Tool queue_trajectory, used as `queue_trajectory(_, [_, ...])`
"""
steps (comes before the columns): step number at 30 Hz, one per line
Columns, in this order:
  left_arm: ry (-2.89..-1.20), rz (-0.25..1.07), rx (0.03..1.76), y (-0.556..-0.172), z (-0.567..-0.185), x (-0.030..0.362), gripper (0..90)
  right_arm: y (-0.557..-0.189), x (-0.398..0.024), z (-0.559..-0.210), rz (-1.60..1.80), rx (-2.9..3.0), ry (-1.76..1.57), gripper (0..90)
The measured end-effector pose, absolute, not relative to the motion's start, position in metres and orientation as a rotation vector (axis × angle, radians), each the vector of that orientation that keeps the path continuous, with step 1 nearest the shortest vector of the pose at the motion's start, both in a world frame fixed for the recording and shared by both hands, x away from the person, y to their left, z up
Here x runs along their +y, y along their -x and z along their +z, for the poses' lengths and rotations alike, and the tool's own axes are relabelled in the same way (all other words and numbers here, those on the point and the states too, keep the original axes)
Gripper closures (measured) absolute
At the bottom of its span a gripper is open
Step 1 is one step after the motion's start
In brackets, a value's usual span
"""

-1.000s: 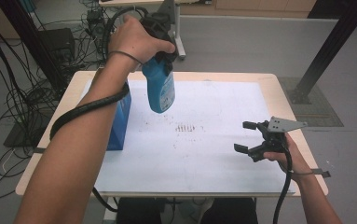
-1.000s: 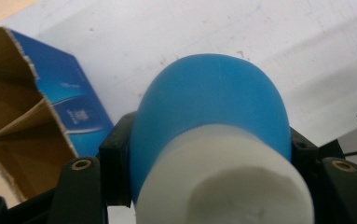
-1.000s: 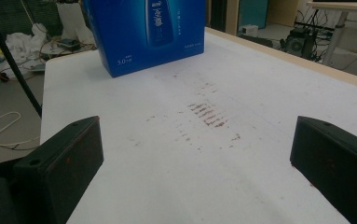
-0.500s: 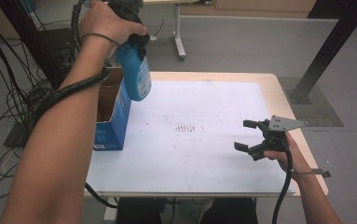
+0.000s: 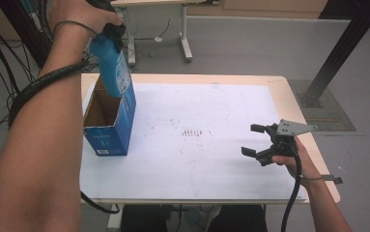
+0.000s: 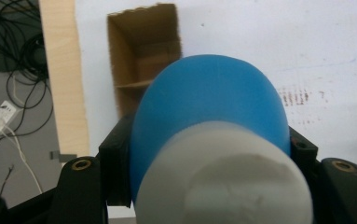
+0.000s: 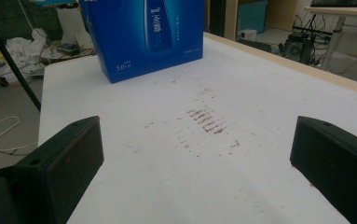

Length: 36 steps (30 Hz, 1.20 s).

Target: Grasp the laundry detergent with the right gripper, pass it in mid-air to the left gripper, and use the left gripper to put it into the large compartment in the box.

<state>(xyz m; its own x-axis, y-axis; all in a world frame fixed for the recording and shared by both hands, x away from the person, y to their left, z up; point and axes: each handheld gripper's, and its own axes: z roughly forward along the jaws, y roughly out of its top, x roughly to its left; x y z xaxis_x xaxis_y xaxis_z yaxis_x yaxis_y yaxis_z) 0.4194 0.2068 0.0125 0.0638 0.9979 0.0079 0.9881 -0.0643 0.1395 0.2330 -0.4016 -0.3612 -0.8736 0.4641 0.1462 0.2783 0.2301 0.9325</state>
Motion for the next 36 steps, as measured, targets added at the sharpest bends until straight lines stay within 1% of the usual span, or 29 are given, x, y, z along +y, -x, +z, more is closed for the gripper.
queue_trajectory(8, [-2.191,0.172,2.198,-0.425,0.01,0.228,37.5,-0.232,-0.403,-0.362,1.715,2.327,-0.718,2.4])
queue_trajectory(11, [-2.197,0.166,2.217,-0.426,0.011,0.235,37.5,-0.231,-0.403,-0.362,1.709,2.331,-0.72,2.3])
queue_trajectory(15, [-2.191,0.164,2.198,-0.423,0.012,0.245,37.5,-0.232,-0.403,-0.361,1.704,2.335,-0.722,2.4])
queue_trajectory(21, [-2.209,0.189,2.199,-0.423,0.009,0.245,37.5,-0.232,-0.401,-0.358,1.7,2.335,-0.719,2.4])
queue_trajectory(27, [-2.193,0.168,2.199,-0.423,0.007,0.25,37.5,-0.232,-0.4,-0.357,1.694,2.338,-0.719,2.4])
queue_trajectory(36, [-2.192,0.121,2.209,-0.426,-0.011,0.253,37.5,-0.232,-0.399,-0.356,1.692,2.338,-0.715,2.5])
